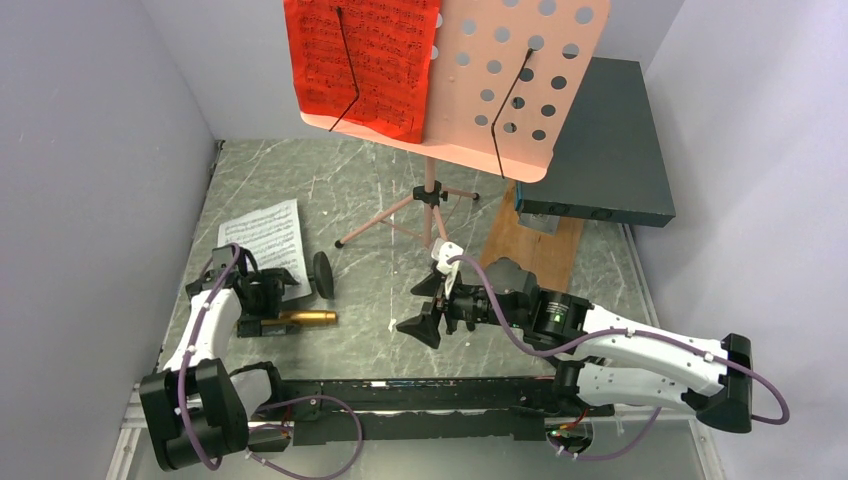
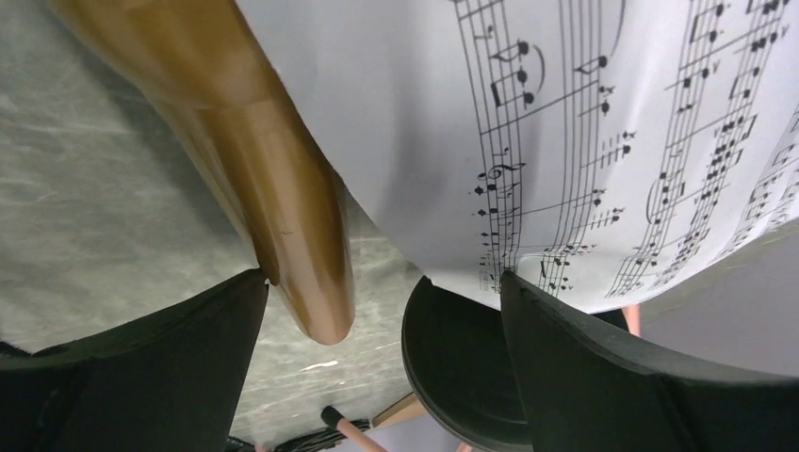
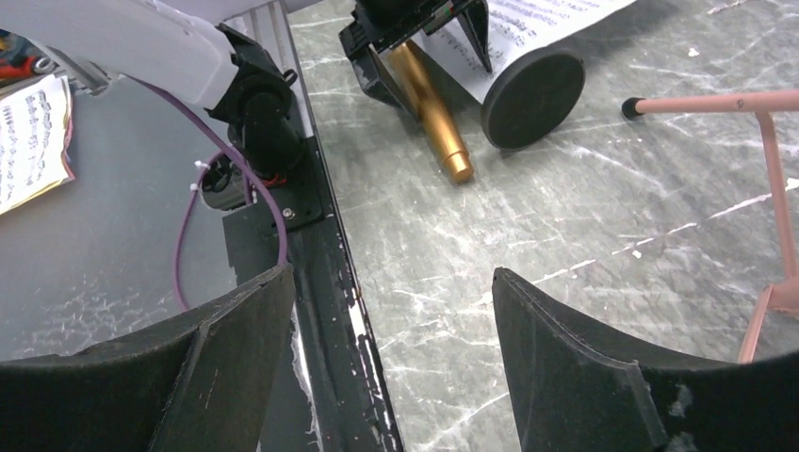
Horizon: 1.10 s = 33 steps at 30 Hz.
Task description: Set up the instrument practice props
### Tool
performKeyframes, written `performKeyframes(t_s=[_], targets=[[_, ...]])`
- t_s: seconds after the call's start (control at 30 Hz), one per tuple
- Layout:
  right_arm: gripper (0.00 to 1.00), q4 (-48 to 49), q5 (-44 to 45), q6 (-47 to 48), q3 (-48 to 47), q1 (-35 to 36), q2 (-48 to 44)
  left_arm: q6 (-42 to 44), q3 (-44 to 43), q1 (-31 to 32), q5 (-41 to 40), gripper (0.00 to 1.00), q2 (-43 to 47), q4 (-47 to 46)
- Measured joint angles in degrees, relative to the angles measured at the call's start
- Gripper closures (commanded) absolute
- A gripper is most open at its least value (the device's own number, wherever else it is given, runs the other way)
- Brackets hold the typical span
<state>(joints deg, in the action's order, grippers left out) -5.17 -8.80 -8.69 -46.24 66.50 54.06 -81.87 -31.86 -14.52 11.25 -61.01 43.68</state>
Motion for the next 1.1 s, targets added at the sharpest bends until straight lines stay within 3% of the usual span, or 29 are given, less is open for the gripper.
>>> performKeyframes(t_s=[0.3,0.5,0.7,0.93,1.1], targets=[[0.21,-1.27,0.87,-0.13,1.01,0.0,-0.98,0.17,0.61,-1.03,-1.49,0.2,0.0,-2.86],[0.22,-1.29,0.81,-0.11,1.01,0.04,0.81,2.95,-3.96,-1.05,-4.11,0.03,0.0,-0.87],[0.22,-1.25,0.74,-0.09,1.01,0.07,1.51,4.79,-8.24,-1.05,-6.19,0.03,0.04,0.48],[0.22,-1.29,0.55,-0.07,1.01,0.09,1.9,4.17,-6.1,-1.31,-4.42,0.21,-0.26,-1.66],[0.23,-1.27,0.61,-0.09,1.01,0.11,1.55,3.56,-4.87,-1.49,-3.17,0.54,-1.4,-3.89]])
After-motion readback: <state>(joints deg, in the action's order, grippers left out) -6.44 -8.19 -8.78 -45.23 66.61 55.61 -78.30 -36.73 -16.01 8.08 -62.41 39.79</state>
